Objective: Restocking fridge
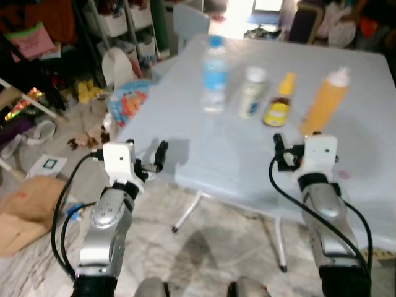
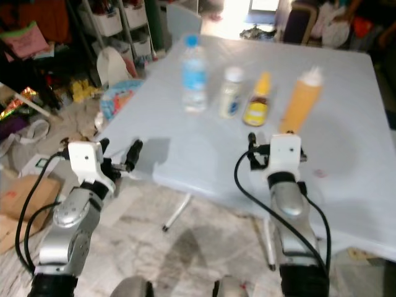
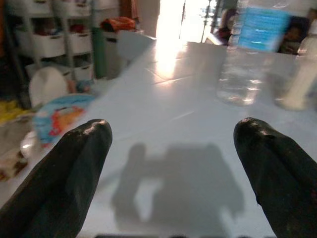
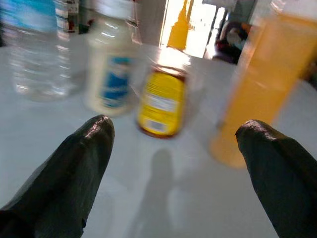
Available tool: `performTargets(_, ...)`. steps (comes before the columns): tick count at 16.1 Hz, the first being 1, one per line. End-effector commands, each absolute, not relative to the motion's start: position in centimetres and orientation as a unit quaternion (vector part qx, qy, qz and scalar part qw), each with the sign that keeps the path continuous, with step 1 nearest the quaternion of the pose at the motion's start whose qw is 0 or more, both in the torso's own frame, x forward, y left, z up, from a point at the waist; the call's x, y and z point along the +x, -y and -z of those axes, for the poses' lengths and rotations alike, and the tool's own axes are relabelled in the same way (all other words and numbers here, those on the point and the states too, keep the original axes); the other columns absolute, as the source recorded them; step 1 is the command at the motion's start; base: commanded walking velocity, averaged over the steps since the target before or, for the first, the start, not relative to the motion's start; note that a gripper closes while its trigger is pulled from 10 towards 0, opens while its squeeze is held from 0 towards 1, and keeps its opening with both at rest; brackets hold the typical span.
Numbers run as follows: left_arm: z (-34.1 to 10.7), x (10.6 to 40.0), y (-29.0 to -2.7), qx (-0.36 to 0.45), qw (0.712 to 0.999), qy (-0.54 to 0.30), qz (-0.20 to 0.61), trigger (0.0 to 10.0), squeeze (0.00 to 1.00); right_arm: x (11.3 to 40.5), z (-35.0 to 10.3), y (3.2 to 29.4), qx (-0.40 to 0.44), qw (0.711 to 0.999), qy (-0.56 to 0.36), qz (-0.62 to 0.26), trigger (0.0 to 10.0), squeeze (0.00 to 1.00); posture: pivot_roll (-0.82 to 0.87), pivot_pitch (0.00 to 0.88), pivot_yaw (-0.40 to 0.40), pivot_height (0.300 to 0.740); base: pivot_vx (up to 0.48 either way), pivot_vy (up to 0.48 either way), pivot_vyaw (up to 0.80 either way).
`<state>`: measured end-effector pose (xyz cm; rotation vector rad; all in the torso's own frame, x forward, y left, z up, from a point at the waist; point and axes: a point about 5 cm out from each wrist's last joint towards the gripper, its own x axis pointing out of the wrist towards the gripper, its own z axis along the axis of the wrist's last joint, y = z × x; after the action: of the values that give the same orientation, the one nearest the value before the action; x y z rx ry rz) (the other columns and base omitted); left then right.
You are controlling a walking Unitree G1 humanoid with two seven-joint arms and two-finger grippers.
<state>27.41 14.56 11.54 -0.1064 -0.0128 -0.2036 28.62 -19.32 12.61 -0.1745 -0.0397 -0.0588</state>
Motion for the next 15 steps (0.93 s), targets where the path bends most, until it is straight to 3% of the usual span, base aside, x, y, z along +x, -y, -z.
performTargets(1, -11.64, 27.3, -15.3, -0.041, 0.995, 0.008, 0.089, 10.0, 0.0, 29.05, -13.18, 18.23, -0.085, 0.996, 0.035, 0.014, 10.0, 0.0, 0.01, 0.061, 0.004, 0.74, 0.0, 0.469, 0.0)
performTargets(3, -11.73, 27.25, -15.21, -0.033, 0.995, 0.012, 0.091, 10.0, 0.0, 29.14, -13.21, 18.23, -0.088, 0.995, 0.037, 0.014, 10.0, 0.0, 0.01, 0.06, 0.003, 0.74, 0.139, 0.405, 0.0)
performTargets(15, -11.78, 27.05, -14.68, -0.028, 0.994, 0.014, 0.101, 10.0, 0.0, 29.77, -13.83, 17.92, -0.105, 0.993, 0.055, 0.005, 10.0, 0.0, 0.01, 0.055, -0.002, 0.74, 0.455, 0.0, 0.0)
